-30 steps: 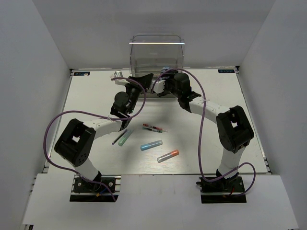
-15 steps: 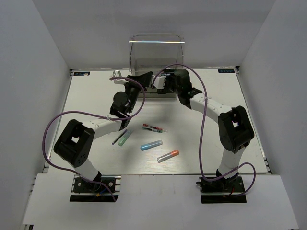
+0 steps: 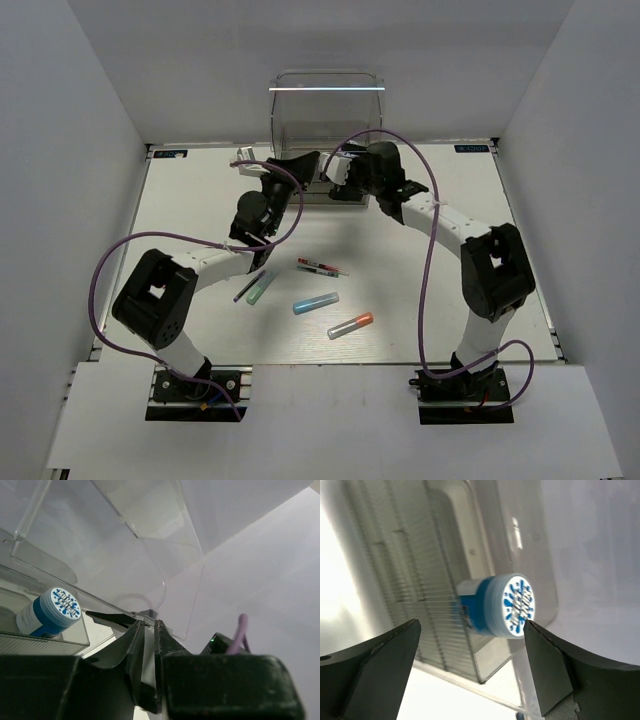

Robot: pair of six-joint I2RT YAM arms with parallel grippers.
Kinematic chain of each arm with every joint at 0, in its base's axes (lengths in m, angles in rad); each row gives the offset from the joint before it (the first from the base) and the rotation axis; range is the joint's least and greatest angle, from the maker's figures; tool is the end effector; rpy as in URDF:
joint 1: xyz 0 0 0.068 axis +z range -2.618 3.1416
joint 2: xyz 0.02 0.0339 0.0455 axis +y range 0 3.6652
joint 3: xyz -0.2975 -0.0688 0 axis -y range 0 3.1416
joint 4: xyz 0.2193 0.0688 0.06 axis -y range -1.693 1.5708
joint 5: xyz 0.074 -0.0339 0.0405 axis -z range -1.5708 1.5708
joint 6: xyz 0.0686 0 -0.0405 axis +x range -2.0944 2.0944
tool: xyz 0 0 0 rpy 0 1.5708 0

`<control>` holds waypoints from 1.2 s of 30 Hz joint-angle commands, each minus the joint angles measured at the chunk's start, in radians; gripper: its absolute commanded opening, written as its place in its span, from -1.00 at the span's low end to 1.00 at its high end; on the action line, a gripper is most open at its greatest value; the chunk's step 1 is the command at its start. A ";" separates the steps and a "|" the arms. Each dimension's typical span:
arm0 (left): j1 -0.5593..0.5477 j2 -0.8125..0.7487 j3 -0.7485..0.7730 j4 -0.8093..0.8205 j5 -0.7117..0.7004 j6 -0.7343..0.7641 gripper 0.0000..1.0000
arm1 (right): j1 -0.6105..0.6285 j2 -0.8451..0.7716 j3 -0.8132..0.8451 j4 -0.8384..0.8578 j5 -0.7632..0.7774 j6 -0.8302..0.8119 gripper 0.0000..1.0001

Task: Sort the stationery into containers
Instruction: Place the stationery in the storage box, then close the storage box at the center of the board, then open the drawer in the storage box.

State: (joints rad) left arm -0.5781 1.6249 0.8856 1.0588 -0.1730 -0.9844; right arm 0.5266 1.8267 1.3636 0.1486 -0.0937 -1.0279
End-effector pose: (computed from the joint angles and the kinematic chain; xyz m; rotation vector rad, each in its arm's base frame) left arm 0.3188 -0.1939 0.3516 -0.4303 1.2872 -1.2304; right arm 0.3889 0.2335 0.3130 -1.3719 1.3026 -0.2547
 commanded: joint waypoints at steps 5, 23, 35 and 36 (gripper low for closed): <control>-0.002 -0.037 0.021 -0.013 0.015 0.012 -0.48 | -0.019 -0.161 0.049 -0.286 -0.346 -0.007 0.79; -0.011 0.021 -0.106 0.015 -0.005 -0.017 -0.42 | -0.028 -0.487 -0.349 -0.658 -0.468 -0.063 0.34; -0.011 0.151 -0.068 -0.112 -0.005 -0.026 0.25 | -0.117 -0.549 -0.436 -0.349 -0.153 0.710 0.38; -0.011 0.167 -0.054 -0.137 -0.005 -0.026 0.29 | -0.137 -0.549 -0.443 -0.346 -0.214 0.727 -0.30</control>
State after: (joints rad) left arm -0.5846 1.7630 0.7776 0.9924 -0.1761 -1.0145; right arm 0.4244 1.2659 0.8928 -0.2546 -0.2878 -0.5312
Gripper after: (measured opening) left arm 0.638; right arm 0.545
